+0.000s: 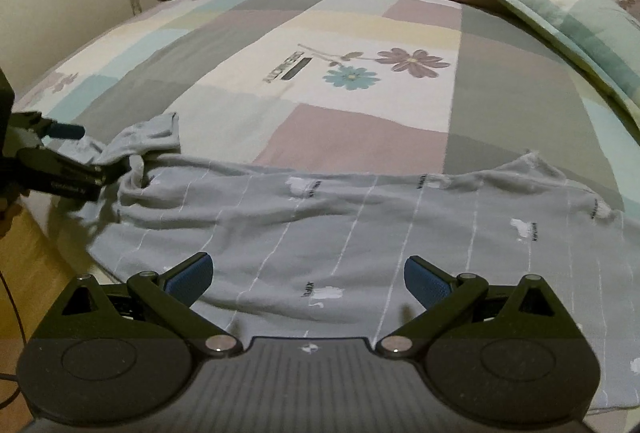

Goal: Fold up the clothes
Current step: 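Move the open left tool to the cuff of a pant leg, then close the left tool on the pant leg cuff, then lift the pant leg cuff with the left tool and carry it across the pants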

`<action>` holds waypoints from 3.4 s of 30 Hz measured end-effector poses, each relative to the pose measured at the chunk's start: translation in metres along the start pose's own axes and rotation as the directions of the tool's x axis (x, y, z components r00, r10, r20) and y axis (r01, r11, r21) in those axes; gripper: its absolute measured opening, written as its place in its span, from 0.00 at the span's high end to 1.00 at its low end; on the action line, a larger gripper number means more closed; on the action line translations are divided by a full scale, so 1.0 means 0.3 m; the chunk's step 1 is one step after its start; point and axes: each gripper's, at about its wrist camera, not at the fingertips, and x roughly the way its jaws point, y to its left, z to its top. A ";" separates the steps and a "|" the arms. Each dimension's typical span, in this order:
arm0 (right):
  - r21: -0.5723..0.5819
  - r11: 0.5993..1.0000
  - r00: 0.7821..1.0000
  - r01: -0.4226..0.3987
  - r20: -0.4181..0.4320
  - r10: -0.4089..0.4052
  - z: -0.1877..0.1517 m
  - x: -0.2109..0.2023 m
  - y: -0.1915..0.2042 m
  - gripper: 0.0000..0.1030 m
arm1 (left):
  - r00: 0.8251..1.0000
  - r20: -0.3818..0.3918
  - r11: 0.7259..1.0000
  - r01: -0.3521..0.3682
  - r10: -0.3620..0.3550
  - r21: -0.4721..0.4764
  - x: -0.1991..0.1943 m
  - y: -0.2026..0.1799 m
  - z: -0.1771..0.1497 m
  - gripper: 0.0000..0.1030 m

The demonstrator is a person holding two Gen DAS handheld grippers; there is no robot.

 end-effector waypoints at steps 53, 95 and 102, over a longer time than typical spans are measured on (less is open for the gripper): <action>0.020 0.999 0.999 -0.027 -0.018 0.027 -0.047 0.047 -0.006 0.00 | 0.979 0.152 0.882 -0.189 0.136 0.432 0.031 -0.217 0.097 0.97; -0.392 0.848 0.933 -0.356 -0.093 0.348 0.261 0.324 0.245 0.73 | 0.984 0.127 0.976 -0.103 0.129 -0.193 -0.111 0.216 -0.226 0.97; -0.507 0.808 0.951 -0.301 -0.092 0.297 0.191 0.331 0.290 0.64 | 0.982 0.129 0.978 -0.111 0.135 -0.176 -0.105 0.210 -0.243 0.96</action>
